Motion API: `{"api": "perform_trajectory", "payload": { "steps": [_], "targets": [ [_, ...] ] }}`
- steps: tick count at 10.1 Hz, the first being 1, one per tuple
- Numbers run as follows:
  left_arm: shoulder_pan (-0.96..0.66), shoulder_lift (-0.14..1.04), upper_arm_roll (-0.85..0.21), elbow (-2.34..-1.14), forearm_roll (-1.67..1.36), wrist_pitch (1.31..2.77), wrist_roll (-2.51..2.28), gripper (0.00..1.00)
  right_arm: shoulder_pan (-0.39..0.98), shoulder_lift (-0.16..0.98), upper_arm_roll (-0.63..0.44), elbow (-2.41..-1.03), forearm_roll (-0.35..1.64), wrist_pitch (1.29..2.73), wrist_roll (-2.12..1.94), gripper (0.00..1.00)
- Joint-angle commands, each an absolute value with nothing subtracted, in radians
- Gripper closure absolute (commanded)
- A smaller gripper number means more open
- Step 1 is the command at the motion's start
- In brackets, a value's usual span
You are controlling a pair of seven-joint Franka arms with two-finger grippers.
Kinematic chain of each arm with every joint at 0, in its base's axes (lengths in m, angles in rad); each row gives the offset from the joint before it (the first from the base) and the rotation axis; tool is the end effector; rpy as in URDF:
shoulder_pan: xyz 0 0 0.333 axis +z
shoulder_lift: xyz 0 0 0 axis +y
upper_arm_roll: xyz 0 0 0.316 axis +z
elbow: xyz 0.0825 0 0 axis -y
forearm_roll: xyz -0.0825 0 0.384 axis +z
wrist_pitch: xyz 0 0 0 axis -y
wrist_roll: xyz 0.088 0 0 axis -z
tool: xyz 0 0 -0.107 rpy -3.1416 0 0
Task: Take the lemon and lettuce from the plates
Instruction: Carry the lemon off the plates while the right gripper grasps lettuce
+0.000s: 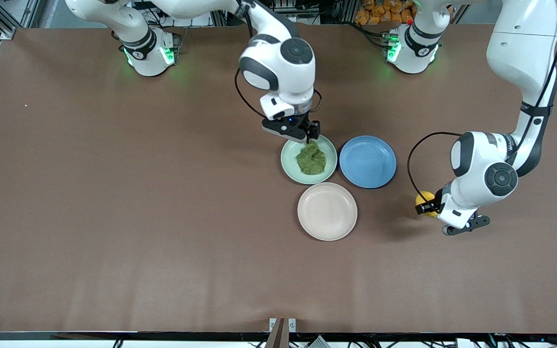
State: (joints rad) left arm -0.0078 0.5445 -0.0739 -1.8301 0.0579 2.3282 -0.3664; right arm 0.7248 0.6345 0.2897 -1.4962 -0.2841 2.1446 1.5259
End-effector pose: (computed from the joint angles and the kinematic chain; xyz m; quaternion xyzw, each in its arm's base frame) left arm 0.6414 -0.0485 0.2312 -0.9917 -0.1265 0.0213 0.0062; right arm 0.4161 0.5801 0.3129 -0.9772 0.2078 -0.0412 0.0105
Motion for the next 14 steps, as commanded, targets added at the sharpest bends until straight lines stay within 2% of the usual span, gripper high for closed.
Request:
{"api": "perform_trajectory", "payload": {
  "steps": [1,3,5,6,7,8,9,10,14],
  "targets": [
    [0.012,0.543,-0.084,-1.829,0.083,2.339,-0.328,0.01,0.75,0.725,0.285,-1.42,-0.34,2.173,1.624,0.0],
    [0.017,0.537,-0.086,-1.829,0.083,2.338,-0.325,0.0,0.765,0.787,0.285,-1.414,-0.42,2.253,1.69,0.0],
    [0.015,0.526,-0.087,-1.83,0.075,2.338,-0.331,0.0,0.784,0.883,0.284,-1.33,-0.492,2.263,1.732,0.0],
    [0.015,0.509,-0.087,-1.841,0.069,2.332,-0.345,0.0,0.79,0.912,0.284,-1.307,-0.518,2.261,1.733,0.07],
    [0.017,0.488,-0.089,-1.868,0.066,2.33,-0.363,0.0,0.79,0.914,0.284,-1.307,-0.531,2.258,1.73,0.2],
    [0.017,0.464,-0.09,-1.899,0.063,2.33,-0.376,0.0,0.788,0.914,0.285,-1.307,-0.529,2.252,1.729,0.58],
    [0.015,0.45,-0.092,-1.911,0.023,2.33,-0.383,0.0,0.788,0.913,0.284,-1.307,-0.534,2.246,1.727,0.83],
    [0.011,0.431,-0.092,-1.934,0.014,2.332,-0.394,0.0,0.79,0.913,0.284,-1.308,-0.564,2.241,1.729,0.93],
    [0.005,0.276,-0.107,-2.097,0.012,2.359,-0.411,0.0,0.793,0.914,0.285,-1.313,-0.575,2.241,1.732,0.88]
  ]
}}
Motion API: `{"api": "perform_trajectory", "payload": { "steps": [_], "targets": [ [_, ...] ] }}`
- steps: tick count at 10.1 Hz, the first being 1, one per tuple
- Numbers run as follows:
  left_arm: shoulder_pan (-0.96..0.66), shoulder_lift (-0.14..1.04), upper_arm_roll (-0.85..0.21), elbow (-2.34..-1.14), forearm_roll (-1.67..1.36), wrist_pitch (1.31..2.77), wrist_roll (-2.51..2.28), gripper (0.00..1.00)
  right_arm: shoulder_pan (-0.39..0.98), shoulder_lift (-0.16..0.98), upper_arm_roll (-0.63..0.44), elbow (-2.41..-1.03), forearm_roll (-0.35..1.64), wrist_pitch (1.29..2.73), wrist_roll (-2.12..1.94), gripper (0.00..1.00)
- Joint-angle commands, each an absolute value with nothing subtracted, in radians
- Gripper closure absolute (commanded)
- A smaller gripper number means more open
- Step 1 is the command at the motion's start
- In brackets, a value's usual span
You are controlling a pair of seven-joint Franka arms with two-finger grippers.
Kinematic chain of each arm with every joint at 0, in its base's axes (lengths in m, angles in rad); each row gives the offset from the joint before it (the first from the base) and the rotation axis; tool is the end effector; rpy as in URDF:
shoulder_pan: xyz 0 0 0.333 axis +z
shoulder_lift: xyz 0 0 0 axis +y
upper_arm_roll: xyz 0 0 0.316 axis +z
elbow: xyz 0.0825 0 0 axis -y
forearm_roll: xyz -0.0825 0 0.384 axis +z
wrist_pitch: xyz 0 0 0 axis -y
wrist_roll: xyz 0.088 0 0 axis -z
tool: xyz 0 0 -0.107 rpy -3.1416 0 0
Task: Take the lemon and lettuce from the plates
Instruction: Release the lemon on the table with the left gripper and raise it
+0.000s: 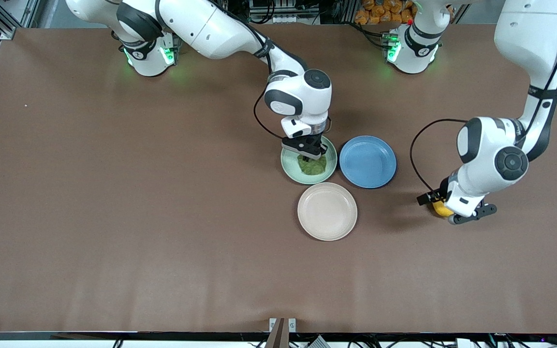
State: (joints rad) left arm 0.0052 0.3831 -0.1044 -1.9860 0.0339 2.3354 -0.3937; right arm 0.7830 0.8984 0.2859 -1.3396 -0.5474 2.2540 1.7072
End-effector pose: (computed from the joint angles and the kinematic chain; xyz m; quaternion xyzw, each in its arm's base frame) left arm 0.6035 -0.0574 0.2691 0.9902 0.1383 -0.0170 0.0035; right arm 0.4137 0.6212 0.2052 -0.9729 0.2033 -0.1100 0.0105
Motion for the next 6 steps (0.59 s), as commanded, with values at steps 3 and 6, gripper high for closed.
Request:
{"api": "perform_trajectory", "payload": {
  "steps": [3,6],
  "targets": [
    [0.006,0.18,-0.12,-2.192,0.014,2.359,-0.417,0.0,0.793,0.919,0.285,-1.315,-0.578,2.241,1.733,0.99],
    [0.011,0.088,-0.121,-2.27,0.014,2.356,-0.413,0.0,0.793,0.923,0.285,-1.315,-0.575,2.241,1.749,0.62]
  ]
}}
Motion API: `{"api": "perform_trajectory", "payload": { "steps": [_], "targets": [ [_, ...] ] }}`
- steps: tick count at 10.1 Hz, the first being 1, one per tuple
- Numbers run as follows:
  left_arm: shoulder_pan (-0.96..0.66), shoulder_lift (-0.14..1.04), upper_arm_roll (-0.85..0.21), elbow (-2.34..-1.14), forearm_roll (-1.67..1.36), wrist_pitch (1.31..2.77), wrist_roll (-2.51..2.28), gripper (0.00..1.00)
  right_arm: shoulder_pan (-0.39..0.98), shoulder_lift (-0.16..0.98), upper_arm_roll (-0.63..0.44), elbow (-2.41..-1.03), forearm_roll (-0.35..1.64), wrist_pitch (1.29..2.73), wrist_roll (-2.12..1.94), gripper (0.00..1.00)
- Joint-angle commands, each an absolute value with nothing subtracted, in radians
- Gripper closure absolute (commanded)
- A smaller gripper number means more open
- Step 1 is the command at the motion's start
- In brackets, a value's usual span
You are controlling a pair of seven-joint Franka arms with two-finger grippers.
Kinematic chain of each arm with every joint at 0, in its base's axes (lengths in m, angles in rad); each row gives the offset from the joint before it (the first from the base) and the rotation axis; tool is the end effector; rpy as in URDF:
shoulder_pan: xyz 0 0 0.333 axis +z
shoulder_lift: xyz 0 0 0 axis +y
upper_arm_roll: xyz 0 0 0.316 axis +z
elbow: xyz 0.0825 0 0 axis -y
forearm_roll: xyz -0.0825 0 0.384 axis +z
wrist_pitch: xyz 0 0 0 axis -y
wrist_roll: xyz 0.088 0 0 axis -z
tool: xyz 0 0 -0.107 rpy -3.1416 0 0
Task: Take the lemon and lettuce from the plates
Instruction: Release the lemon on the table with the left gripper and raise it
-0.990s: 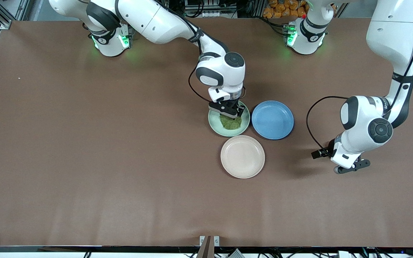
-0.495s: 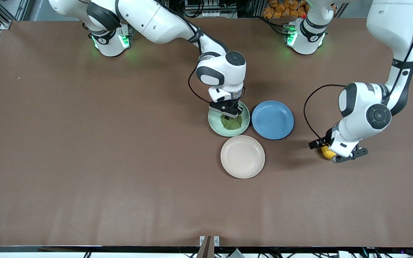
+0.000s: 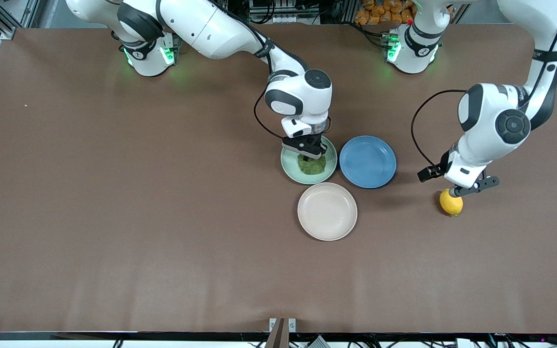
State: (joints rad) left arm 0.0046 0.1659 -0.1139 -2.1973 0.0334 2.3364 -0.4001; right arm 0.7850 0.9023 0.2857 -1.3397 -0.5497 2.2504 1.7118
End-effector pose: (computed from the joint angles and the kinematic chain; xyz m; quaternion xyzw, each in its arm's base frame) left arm 0.5439 -0.0588 0.3068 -0.9909 -0.1339 0.0117 0.0056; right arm 0.4122 0.6212 0.2019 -0.9728 0.2039 -0.1097 0.0073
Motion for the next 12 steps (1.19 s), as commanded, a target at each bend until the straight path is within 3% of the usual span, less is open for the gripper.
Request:
{"api": "perform_trajectory", "payload": {
  "steps": [1,5,7,9,12],
  "targets": [
    [0.011,0.059,-0.121,-2.298,0.014,2.355,-0.413,0.0,0.793,0.925,0.285,-1.315,-0.577,2.241,1.753,0.64],
    [0.012,-0.011,-0.141,-2.367,0.014,2.352,-0.417,0.0,0.793,0.928,0.284,-1.315,-0.597,2.241,1.753,0.99],
    [0.029,-0.009,-0.134,-2.282,0.02,2.327,-0.364,0.0,0.788,0.924,0.284,-1.313,-0.61,2.238,1.74,1.0],
    [0.067,-0.009,-0.133,-2.141,0.02,2.132,-0.218,0.0,0.769,0.885,0.294,-1.307,-0.608,2.151,1.695,1.0],
    [0.069,-0.012,-0.143,-1.949,0.008,1.955,-0.227,0.0,0.654,0.772,0.388,-1.302,-0.542,1.996,1.579,1.0]
  ]
}}
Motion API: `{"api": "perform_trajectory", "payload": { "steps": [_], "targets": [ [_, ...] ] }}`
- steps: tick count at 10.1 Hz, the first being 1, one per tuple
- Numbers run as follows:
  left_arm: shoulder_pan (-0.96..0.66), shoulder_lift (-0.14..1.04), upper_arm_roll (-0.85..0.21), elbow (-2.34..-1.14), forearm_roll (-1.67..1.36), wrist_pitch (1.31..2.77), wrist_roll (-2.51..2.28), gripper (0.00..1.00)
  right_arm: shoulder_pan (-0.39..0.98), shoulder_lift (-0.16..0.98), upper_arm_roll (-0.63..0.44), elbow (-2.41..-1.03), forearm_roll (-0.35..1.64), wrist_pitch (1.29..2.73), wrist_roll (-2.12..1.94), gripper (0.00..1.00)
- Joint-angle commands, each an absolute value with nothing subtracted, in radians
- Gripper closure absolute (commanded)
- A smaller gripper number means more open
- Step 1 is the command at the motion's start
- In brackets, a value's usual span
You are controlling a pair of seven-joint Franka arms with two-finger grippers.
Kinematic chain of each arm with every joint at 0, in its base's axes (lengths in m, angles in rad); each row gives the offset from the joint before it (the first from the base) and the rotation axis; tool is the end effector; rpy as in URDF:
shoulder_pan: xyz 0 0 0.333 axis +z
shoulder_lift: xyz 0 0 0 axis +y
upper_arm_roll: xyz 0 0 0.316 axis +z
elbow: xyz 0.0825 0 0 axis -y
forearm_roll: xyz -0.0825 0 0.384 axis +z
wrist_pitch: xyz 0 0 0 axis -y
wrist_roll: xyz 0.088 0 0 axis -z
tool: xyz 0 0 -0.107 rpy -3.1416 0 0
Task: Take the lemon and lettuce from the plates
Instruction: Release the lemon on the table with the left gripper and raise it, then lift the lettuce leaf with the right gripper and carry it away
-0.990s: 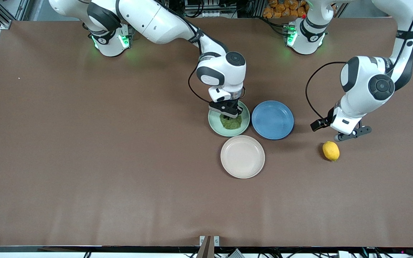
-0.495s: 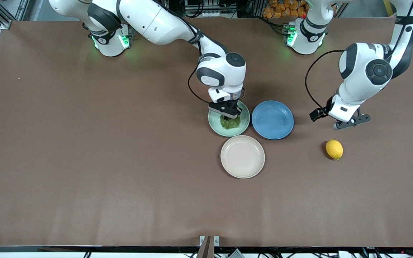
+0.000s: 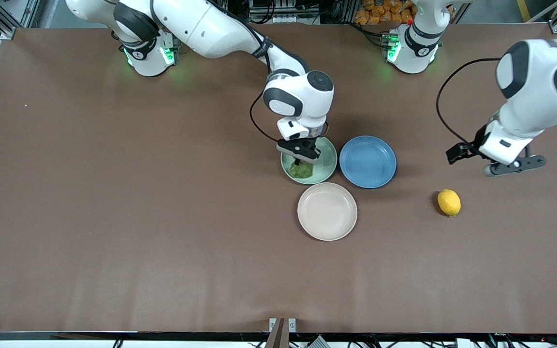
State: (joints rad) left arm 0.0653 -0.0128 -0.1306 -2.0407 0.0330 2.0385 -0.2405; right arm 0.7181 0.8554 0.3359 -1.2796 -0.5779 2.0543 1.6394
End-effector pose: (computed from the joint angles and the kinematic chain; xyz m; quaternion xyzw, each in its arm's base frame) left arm 0.5475 -0.0341 0.4485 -0.9966 -0.0801 -0.0076 0.0146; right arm 0.4467 0.5994 0.2524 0.9711 -0.2023 0.1197 0.0420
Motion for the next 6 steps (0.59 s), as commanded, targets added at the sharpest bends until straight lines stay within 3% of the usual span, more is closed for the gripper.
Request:
{"api": "perform_trajectory", "payload": {
  "steps": [1,3,6],
  "targets": [
    [0.064,-0.009,-0.144,-1.862,-0.012,1.872,-0.226,0.0,0.603,0.721,0.405,-1.302,-0.475,1.947,1.522,1.0],
    [0.066,-0.008,-0.143,-1.746,-0.047,1.777,-0.225,0.0,0.514,0.597,0.4,-1.304,-0.35,1.875,1.41,1.0],
    [0.072,0.032,-0.133,-1.59,-0.041,1.646,-0.209,0.0,0.286,0.45,0.4,-1.311,-0.197,1.65,1.046,1.0]
  ]
}}
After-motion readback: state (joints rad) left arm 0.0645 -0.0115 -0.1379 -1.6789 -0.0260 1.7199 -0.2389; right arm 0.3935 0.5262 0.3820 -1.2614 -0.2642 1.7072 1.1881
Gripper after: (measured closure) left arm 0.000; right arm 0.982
